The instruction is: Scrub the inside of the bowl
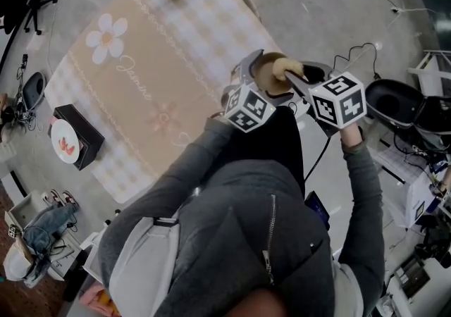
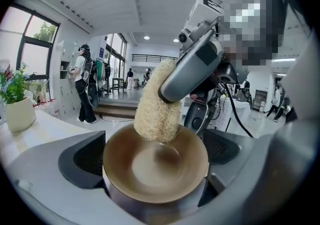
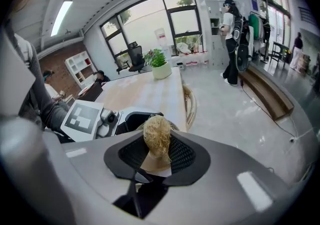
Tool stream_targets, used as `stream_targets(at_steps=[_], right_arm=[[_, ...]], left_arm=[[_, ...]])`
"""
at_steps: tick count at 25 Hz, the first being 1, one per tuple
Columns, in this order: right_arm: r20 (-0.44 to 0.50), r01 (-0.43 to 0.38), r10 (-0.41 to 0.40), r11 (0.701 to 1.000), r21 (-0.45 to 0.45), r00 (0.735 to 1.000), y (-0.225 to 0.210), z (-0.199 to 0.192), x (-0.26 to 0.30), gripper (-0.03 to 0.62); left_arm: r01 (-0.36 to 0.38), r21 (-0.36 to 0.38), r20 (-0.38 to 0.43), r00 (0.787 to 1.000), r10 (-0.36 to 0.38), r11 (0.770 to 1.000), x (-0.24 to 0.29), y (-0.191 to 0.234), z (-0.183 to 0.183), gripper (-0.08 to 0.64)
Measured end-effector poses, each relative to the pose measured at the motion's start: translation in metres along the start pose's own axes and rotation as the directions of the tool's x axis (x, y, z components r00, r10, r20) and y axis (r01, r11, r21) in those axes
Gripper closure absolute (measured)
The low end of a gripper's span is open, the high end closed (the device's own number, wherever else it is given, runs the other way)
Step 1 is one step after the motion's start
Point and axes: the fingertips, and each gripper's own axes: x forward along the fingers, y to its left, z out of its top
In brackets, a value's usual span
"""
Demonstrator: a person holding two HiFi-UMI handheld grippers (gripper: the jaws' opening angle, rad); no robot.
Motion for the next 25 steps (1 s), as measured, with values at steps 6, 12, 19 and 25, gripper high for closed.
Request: stream_targets(at_steps=[6,12,19,25], right_arm=[[-0.150,-0.103,0.072,0.971,-0.215,0.986,0.020,0.012,0.024,0.486],[-0.359,-0.223,0.103,0.923,-0.313,0.928,0.035,0.002,0.042,0.486],[-0.443,-0.287,0.109,0.889,-0.358,0.890,0.048,-0.009,0.053,0.491],[-0.425,-0.268,0.095,0.890,-0.369,0.900,0.043,-0.002,0.060,0.491]], left_arm=[[0.015,-0.025,0.004,1.000,-0.015,1.000,0.000,0.000,-0.001,-0.034],[0.013,-0.018,-0.002,1.000,-0.013,1.000,0.002,-0.001,0.000,-0.034],[0.017,-0.021,-0.006,1.000,-0.017,1.000,0.001,-0.001,0.000,-0.034],[0.018,-0.023,-0.007,1.000,-0.018,1.000,0.001,0.000,-0.001,-0.034]])
